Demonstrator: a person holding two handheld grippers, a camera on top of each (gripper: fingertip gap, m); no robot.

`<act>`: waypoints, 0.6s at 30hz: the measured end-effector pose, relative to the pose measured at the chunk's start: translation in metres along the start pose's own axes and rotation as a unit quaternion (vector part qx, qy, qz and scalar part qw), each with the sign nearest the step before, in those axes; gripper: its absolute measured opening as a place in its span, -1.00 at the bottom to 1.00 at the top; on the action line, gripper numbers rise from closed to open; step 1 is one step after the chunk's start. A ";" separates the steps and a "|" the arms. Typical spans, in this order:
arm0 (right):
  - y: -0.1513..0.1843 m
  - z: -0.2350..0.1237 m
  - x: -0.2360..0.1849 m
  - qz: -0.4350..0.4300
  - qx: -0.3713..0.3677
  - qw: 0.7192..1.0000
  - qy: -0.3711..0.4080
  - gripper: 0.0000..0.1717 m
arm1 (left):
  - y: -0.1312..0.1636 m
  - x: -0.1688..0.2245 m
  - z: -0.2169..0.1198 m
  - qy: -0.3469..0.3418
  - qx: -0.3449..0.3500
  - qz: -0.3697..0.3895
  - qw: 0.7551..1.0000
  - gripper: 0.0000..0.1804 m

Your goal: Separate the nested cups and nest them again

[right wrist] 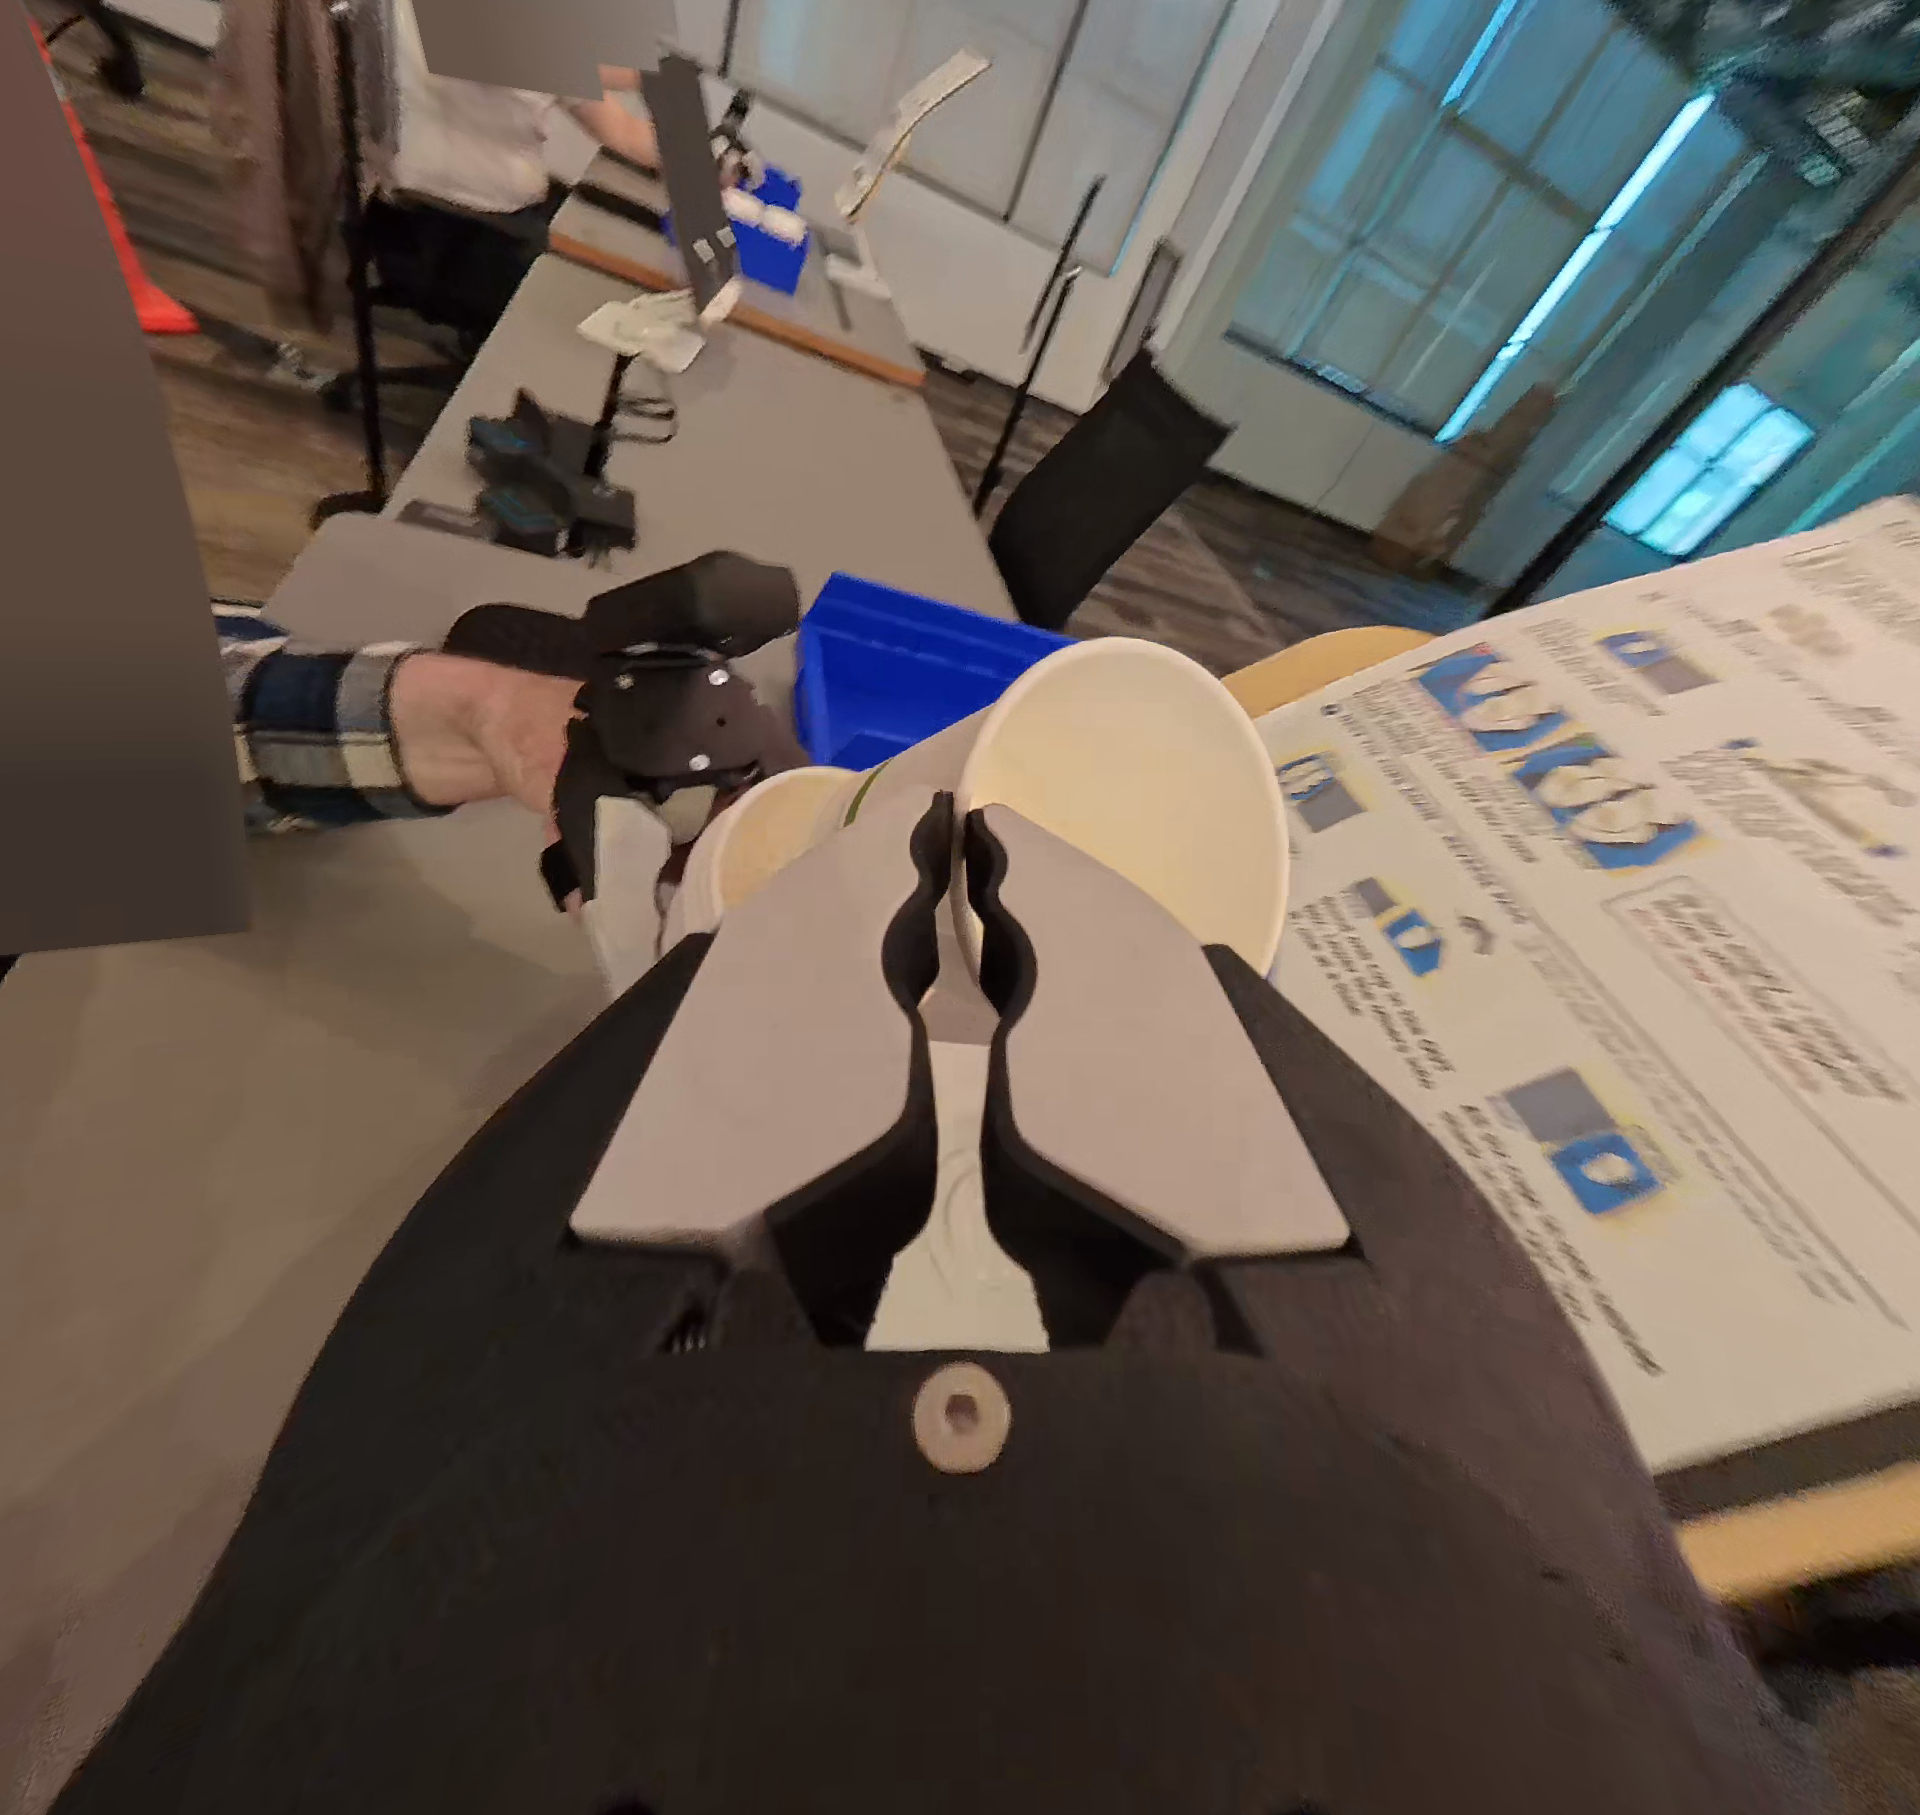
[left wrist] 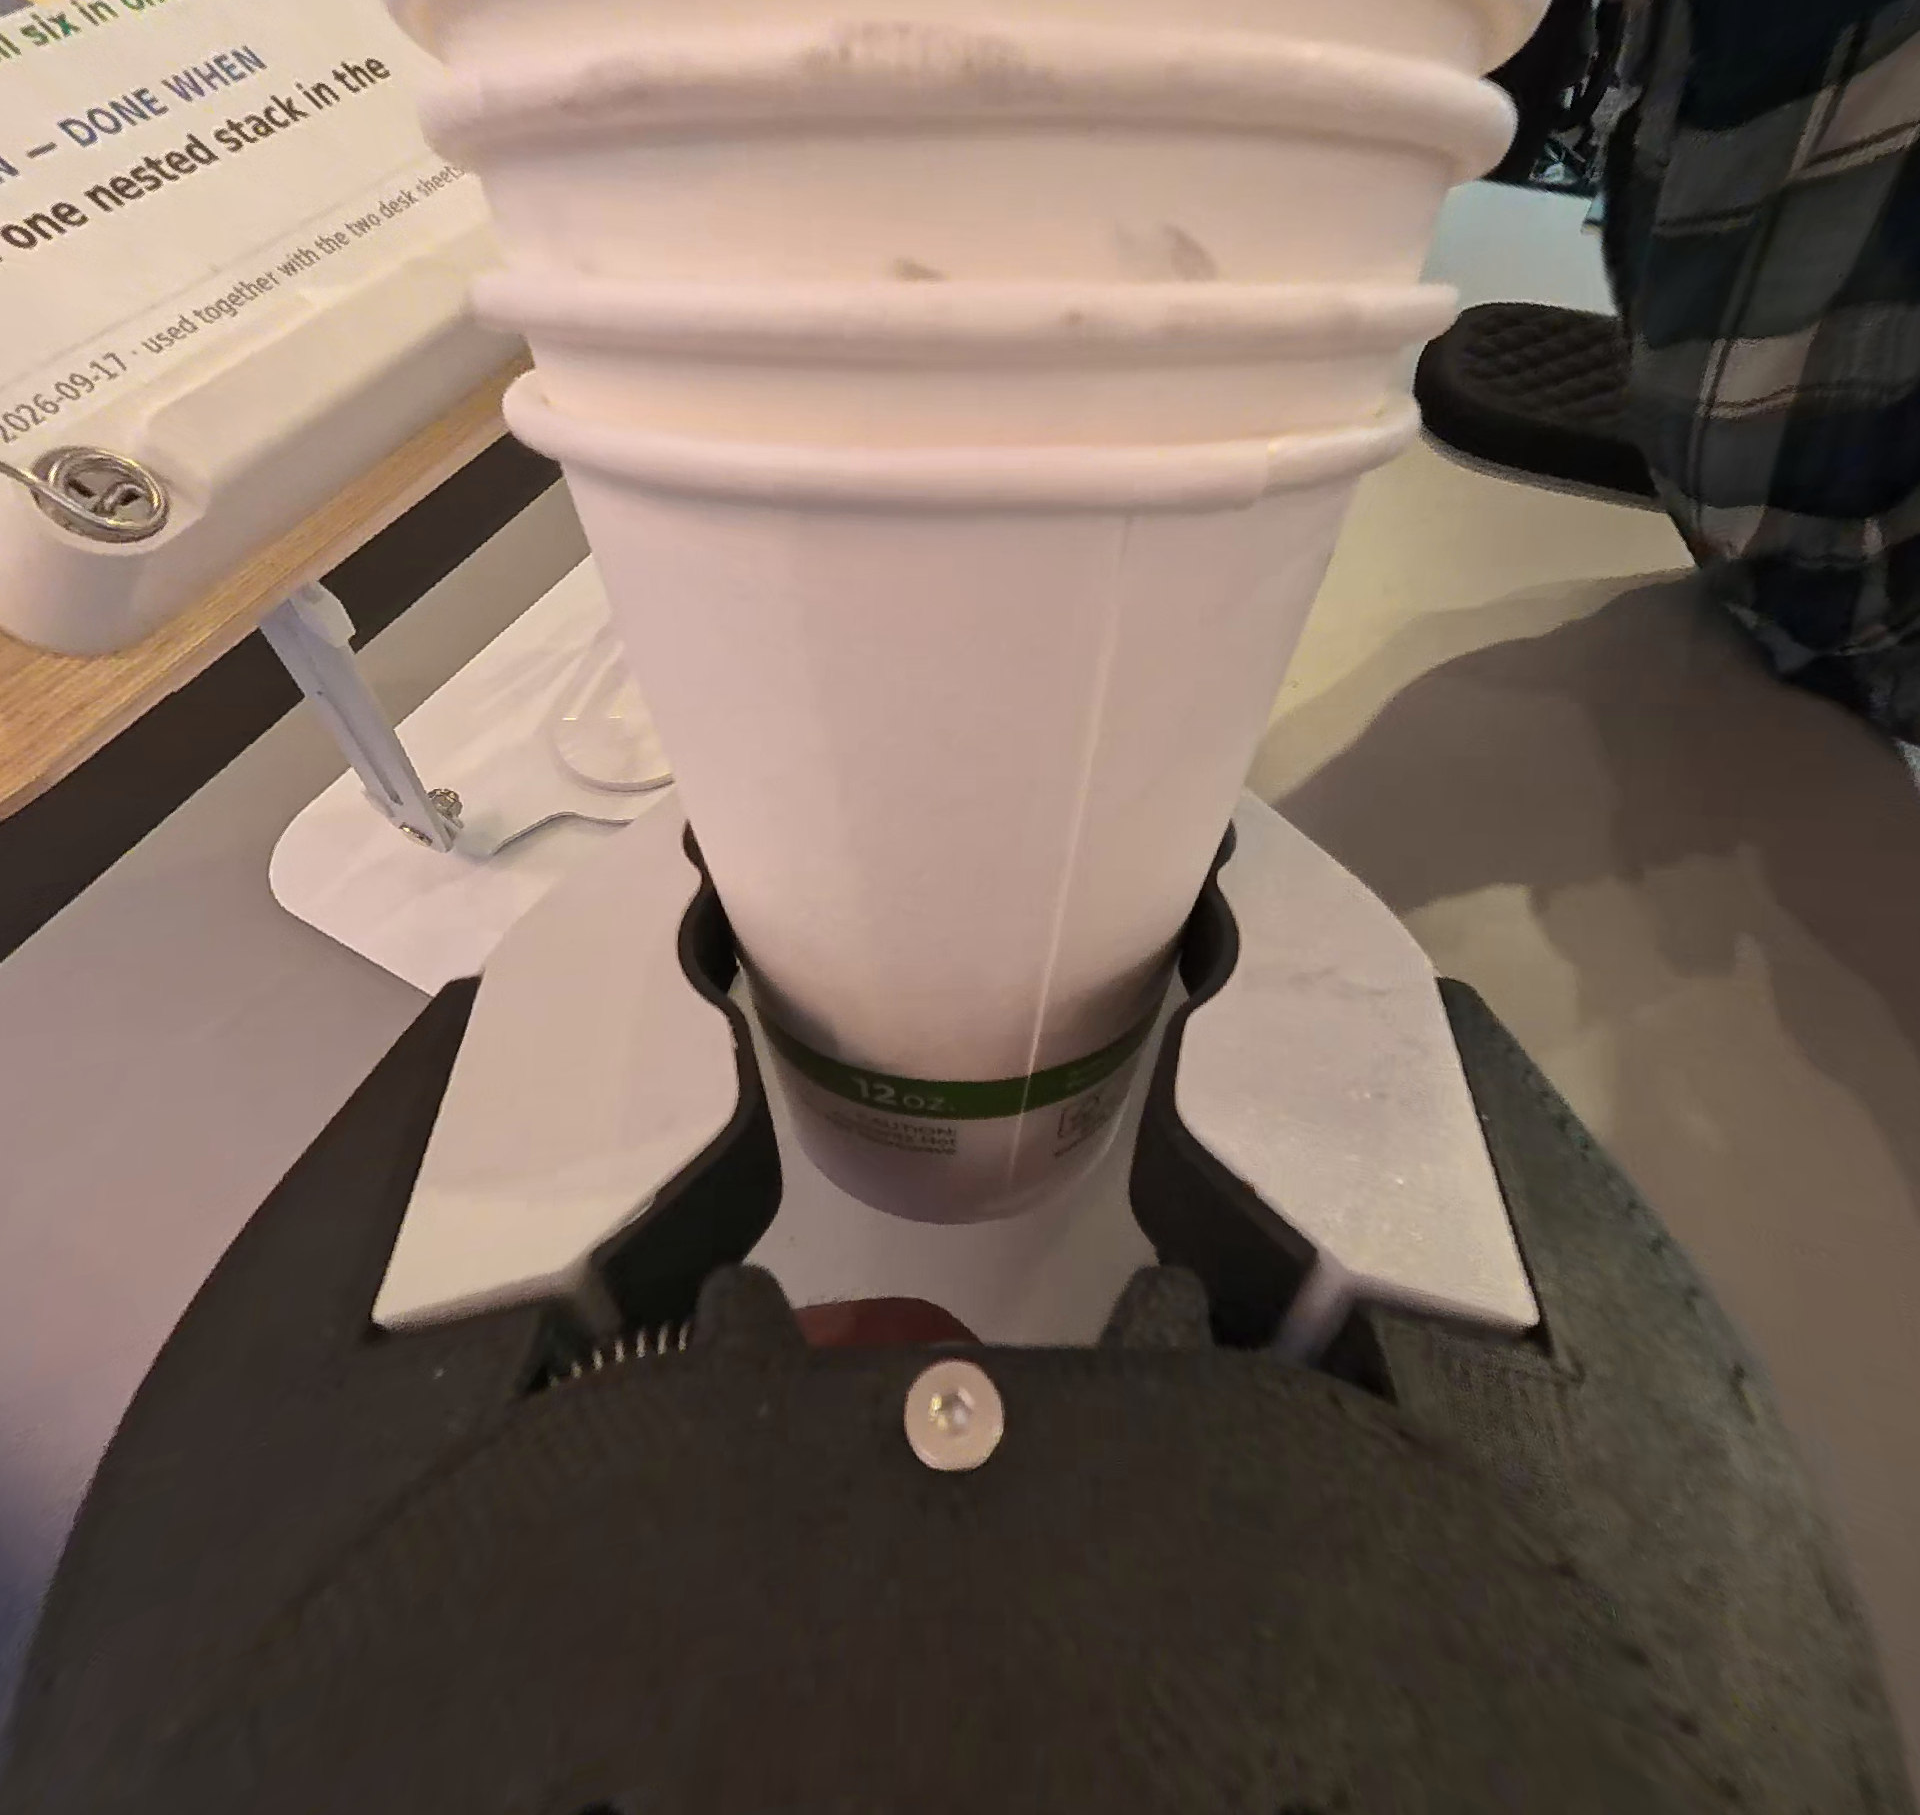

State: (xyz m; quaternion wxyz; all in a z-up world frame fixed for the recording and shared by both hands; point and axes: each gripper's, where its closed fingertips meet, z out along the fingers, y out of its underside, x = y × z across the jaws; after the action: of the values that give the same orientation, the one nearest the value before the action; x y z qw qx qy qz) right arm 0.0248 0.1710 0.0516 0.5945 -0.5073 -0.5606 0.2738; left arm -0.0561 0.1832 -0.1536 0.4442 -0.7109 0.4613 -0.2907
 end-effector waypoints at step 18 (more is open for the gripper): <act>0.099 -0.220 0.185 -0.025 -0.164 0.851 0.498 -0.97 | 0.001 0.003 0.005 0.009 0.001 -0.005 1.000 -0.05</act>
State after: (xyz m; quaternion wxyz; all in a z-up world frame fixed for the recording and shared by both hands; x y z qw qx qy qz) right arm 0.2974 0.3046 0.0654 0.7087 -0.6519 -0.2386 -0.1263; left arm -0.0518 0.1823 -0.1569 0.4396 -0.7102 0.4610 -0.2999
